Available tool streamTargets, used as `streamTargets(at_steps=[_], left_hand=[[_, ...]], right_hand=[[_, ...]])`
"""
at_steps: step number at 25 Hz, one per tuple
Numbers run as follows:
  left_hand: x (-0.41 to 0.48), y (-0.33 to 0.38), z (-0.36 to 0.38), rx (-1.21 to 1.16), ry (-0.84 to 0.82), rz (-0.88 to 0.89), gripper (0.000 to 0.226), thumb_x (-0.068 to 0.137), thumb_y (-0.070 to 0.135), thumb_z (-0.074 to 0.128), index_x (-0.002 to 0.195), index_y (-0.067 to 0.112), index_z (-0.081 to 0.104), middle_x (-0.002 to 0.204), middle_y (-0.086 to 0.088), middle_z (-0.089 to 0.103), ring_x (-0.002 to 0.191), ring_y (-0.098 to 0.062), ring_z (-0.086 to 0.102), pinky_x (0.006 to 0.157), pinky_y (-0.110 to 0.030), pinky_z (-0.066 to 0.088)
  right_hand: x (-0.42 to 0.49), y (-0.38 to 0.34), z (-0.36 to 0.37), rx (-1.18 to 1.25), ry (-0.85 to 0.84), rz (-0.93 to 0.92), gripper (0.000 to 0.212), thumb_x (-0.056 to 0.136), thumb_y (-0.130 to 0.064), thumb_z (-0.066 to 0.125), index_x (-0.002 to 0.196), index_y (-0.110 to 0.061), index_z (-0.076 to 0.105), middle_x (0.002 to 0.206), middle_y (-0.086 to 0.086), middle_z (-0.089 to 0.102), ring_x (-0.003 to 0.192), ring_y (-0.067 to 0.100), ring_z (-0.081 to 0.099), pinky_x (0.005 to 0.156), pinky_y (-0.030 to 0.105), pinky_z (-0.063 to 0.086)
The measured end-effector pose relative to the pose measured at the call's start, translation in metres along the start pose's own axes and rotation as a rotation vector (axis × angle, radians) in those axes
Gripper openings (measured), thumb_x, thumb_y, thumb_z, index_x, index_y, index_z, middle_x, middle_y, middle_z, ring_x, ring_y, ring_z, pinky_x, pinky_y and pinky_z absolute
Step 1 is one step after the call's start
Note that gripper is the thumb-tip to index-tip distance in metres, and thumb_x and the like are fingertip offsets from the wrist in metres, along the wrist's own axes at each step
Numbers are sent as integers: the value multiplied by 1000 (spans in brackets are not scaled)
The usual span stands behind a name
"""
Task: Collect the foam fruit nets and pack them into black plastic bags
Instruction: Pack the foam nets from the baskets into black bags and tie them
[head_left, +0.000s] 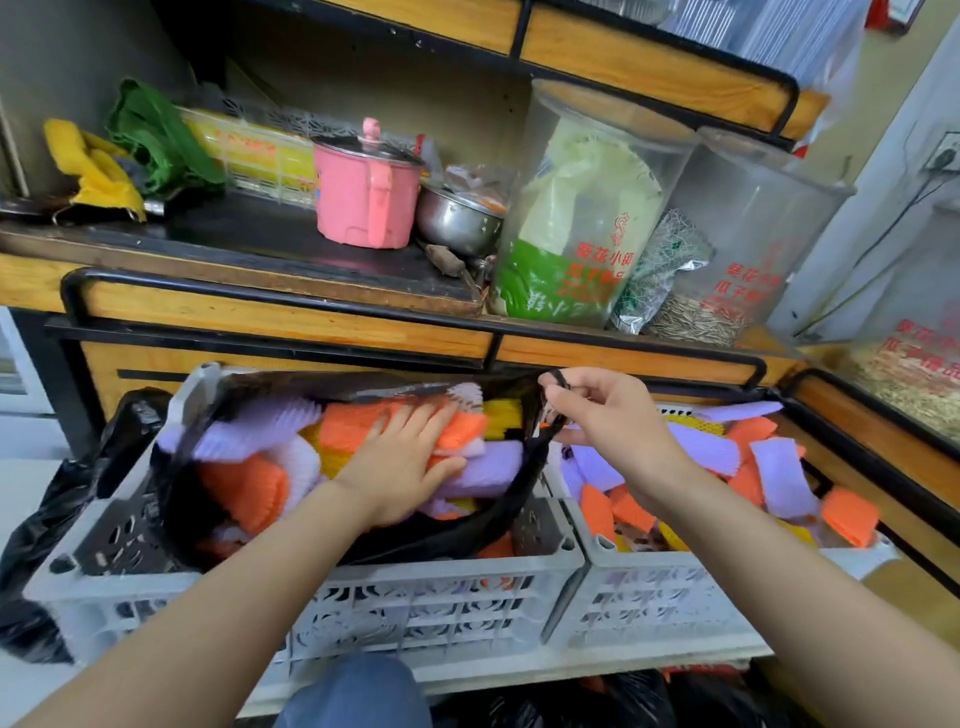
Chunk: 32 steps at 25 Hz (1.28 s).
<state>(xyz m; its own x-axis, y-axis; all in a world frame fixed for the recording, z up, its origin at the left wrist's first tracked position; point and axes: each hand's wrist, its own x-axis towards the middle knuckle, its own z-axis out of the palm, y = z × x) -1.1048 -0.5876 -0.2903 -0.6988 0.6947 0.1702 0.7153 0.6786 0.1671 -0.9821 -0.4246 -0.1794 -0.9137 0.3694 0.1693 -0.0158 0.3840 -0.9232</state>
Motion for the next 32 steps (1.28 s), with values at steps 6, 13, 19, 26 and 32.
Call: streamTargets(at_steps=[6, 13, 19, 26, 32], left_hand=[[11, -4, -2, 72, 78, -63, 76, 95, 54, 33, 151, 13, 2, 157, -9, 10, 143, -27, 12, 117, -44, 12], [-7, 13, -29, 255, 311, 108, 77, 78, 53, 35, 136, 3, 42, 104, -13, 58, 99, -34, 58, 102, -56, 38], [-2, 68, -87, 17, 633, 274, 37, 85, 29, 42, 112, 7, 56, 101, -10, 55, 97, -27, 46, 86, -35, 31], [83, 162, -15, -160, 382, 422, 32, 91, 31, 46, 118, 15, 52, 112, -4, 49, 103, -23, 46, 84, -29, 30], [176, 176, 106, -189, -210, 151, 52, 96, 37, 49, 140, 13, 34, 139, -10, 39, 127, -28, 39, 103, -39, 33]], right_hand=[[17, 7, 8, -42, 32, -92, 17, 95, -8, 52, 92, -20, 64, 72, 2, 57, 77, 14, 58, 70, 25, 57], [23, 15, -7, -185, -24, -124, 17, 90, -13, 61, 106, -10, 66, 83, 2, 66, 78, 14, 64, 64, 22, 56], [13, 56, -72, -491, 41, -297, 23, 93, -23, 56, 116, -17, 58, 103, -5, 63, 93, 11, 59, 76, 15, 45], [28, 169, -187, -875, 58, -85, 41, 91, -18, 60, 129, -9, 48, 128, 9, 50, 119, 26, 48, 95, 35, 40], [69, 260, -225, -916, -117, 175, 69, 85, -20, 68, 141, -8, 31, 145, 11, 35, 132, 25, 37, 102, 29, 31]])
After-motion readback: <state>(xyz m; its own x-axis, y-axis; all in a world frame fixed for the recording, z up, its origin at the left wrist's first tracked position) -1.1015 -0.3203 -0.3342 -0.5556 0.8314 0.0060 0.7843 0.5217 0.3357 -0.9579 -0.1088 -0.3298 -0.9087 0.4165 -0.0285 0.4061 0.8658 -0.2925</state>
